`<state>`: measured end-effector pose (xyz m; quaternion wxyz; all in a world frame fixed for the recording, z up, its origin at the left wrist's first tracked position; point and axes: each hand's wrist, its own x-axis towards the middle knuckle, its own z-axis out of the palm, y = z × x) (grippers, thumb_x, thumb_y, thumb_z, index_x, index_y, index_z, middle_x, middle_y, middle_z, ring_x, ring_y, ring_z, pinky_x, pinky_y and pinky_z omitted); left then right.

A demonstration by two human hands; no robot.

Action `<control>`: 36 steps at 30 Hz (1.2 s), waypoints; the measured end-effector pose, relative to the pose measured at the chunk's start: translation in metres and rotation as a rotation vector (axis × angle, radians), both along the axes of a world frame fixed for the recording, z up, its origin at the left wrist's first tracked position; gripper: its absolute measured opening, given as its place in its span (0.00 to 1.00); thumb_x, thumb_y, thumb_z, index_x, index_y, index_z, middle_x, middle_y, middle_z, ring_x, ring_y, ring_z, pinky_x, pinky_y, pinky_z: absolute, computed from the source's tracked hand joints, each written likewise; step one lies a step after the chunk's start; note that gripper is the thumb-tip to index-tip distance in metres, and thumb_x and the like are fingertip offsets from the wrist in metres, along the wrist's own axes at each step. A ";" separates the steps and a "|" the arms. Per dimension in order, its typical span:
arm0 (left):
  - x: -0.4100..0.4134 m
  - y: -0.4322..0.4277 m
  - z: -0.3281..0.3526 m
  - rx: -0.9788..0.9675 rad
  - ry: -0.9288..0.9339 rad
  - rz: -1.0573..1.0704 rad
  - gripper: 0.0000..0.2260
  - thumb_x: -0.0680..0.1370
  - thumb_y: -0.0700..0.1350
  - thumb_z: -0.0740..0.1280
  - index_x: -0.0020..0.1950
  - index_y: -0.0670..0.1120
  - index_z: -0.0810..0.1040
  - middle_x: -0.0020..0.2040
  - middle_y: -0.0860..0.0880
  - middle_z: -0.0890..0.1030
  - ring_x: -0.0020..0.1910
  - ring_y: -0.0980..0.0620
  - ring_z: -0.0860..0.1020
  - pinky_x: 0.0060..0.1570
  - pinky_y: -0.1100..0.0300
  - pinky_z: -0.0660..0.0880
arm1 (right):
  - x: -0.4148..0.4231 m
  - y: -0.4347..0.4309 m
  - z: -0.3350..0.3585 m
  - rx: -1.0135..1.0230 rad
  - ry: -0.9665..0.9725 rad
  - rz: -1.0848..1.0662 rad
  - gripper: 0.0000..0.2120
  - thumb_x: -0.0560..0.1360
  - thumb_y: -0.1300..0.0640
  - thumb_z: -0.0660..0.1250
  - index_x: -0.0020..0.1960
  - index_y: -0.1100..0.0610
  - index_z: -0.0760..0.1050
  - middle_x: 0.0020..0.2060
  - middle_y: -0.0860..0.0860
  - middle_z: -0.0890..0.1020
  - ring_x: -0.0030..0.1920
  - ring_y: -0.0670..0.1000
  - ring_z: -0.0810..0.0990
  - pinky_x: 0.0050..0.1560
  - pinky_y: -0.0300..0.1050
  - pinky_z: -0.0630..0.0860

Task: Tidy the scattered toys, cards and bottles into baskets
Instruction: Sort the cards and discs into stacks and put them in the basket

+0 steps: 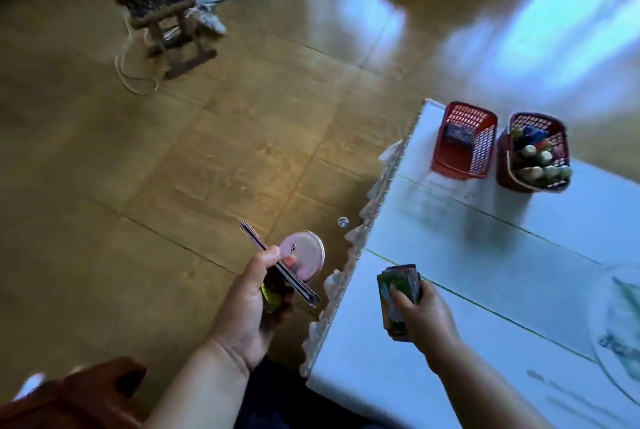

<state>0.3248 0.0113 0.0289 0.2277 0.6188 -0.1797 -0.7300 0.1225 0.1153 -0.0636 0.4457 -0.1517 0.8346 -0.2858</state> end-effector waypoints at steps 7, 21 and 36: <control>0.022 -0.107 -0.023 0.002 0.048 -0.306 0.25 0.57 0.60 0.73 0.48 0.47 0.83 0.38 0.49 0.79 0.30 0.54 0.72 0.27 0.63 0.67 | 0.033 -0.055 -0.013 0.029 0.044 -0.351 0.08 0.76 0.58 0.67 0.54 0.61 0.75 0.39 0.58 0.80 0.29 0.51 0.80 0.22 0.41 0.75; -0.076 -0.206 -0.045 0.005 0.111 -0.755 0.17 0.64 0.58 0.69 0.44 0.47 0.83 0.41 0.46 0.79 0.29 0.55 0.72 0.30 0.61 0.66 | -0.007 -0.115 -0.038 0.144 0.276 -0.556 0.09 0.74 0.51 0.66 0.51 0.54 0.70 0.40 0.51 0.78 0.42 0.56 0.78 0.44 0.51 0.78; -0.264 -0.290 -0.123 0.001 0.049 -0.999 0.15 0.68 0.56 0.71 0.45 0.47 0.83 0.42 0.45 0.77 0.29 0.55 0.73 0.29 0.61 0.66 | -0.120 -0.164 -0.147 0.490 0.404 -0.508 0.23 0.73 0.50 0.69 0.66 0.53 0.69 0.59 0.56 0.76 0.59 0.60 0.73 0.55 0.53 0.71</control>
